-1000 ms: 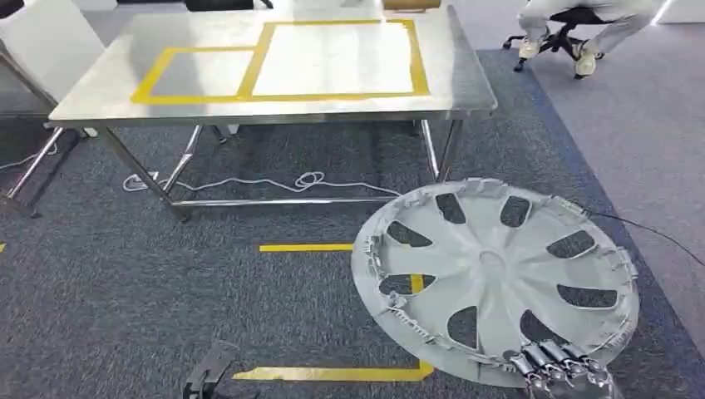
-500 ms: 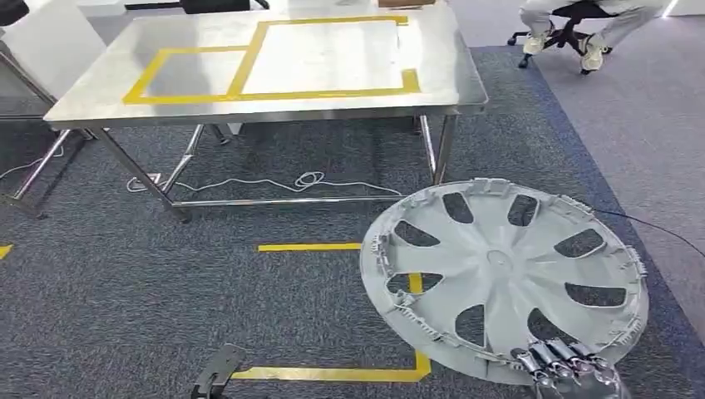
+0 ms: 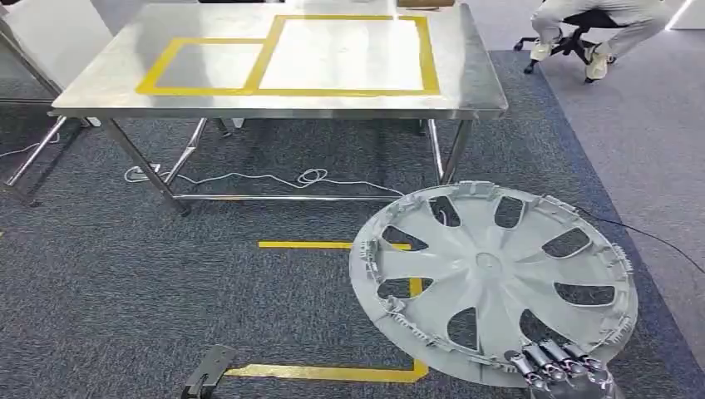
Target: Take the parts from the cabinet and place them on the table.
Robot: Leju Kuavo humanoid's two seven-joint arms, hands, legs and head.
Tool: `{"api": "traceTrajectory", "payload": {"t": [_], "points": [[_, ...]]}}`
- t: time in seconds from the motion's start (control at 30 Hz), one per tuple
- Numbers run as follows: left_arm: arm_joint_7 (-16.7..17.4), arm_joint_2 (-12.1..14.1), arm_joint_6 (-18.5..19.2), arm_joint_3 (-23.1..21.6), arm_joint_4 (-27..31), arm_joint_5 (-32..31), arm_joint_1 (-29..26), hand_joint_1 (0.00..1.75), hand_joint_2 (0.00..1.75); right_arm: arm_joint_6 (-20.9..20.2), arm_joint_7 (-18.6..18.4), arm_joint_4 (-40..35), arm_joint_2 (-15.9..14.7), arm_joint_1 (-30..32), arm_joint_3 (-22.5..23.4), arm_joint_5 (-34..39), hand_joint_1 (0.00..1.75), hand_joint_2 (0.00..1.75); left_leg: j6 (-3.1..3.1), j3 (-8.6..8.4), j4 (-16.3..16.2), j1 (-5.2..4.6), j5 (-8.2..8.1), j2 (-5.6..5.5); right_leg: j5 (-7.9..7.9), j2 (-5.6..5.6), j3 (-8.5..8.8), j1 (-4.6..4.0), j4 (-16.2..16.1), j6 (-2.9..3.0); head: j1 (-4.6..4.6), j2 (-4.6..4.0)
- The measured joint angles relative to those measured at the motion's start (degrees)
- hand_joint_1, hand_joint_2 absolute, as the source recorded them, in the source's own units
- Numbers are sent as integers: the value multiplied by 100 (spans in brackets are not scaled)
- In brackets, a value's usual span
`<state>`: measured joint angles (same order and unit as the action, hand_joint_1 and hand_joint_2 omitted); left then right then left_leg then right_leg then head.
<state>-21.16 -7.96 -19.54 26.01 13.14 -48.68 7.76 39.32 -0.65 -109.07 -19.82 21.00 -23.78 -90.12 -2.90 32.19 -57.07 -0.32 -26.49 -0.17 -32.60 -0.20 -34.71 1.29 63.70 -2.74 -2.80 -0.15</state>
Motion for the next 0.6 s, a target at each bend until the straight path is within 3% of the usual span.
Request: {"api": "traceTrajectory", "payload": {"t": [0.07,0.1,0.13,0.17,0.23,0.27,0.3,0.4,0.43,0.47,0.5,0.57,0.6], "points": [[-7,-9,0,0,0,-2,-12,0,175,0,61,0,2,4,26,0,143,175,-4,5,-2,-31,-3,-1,-366,2,-450,-3,912,-31,-4,0],[-13,-13,2,0,0,-4,-24,0,175,0,76,2,7,10,46,7,143,175,-9,5,-7,-45,-6,-1,-406,1,-605,-7,1191,-36,-7,0],[-15,-17,2,0,0,-7,-28,0,175,0,81,7,11,15,55,9,143,175,-10,0,-9,-59,-8,-4,-299,2,-617,-14,1169,-29,-4,0],[-17,-20,0,0,0,-7,-26,0,175,0,81,15,13,18,63,11,143,175,-10,-5,-11,-66,-12,-12,-87,2,-511,-21,903,-16,-4,0],[-20,-22,-4,0,0,-7,-22,0,175,0,83,15,20,28,83,11,143,175,0,-24,-25,-84,-29,-31,470,6,11,-30,-189,41,-7,0],[-24,-26,-4,0,0,-7,-22,0,175,0,85,17,20,17,98,11,143,175,12,-20,-38,-88,-43,-30,431,9,180,-52,-521,96,-9,0],[-31,-26,-7,0,0,-9,-14,0,175,0,105,13,28,15,107,11,143,175,38,20,-91,-129,-57,-33,445,11,237,-61,-594,117,-9,0],[-42,-35,-13,0,0,-17,-25,0,175,0,157,15,63,43,149,11,143,175,96,28,-76,-98,-35,-31,464,12,223,-84,-577,171,-13,0],[-44,-15,-26,0,0,-28,-20,0,175,0,164,13,85,50,151,11,143,175,132,36,-111,-117,-76,-34,497,-5,243,-21,-630,218,-2,0],[-46,-15,-39,0,0,-39,-21,0,175,0,168,13,96,55,160,11,143,175,181,72,-228,-112,-195,-28,505,-5,253,-11,-638,236,-35,0],[-46,-15,-44,0,0,-46,-18,0,175,0,170,13,98,66,177,11,143,175,228,204,-552,-80,-411,-23,502,-11,252,-2,-638,256,-81,0],[-46,-15,-48,0,0,-48,-32,0,175,0,175,13,122,96,190,9,143,175,299,613,-1509,0,-864,-21,501,-16,247,0,-636,257,-77,0],[-46,-15,-50,0,0,-48,-42,0,175,0,179,13,129,110,192,9,143,175,327,748,-1823,30,-952,-20,501,-16,246,4,-634,256,-76,0]]}}
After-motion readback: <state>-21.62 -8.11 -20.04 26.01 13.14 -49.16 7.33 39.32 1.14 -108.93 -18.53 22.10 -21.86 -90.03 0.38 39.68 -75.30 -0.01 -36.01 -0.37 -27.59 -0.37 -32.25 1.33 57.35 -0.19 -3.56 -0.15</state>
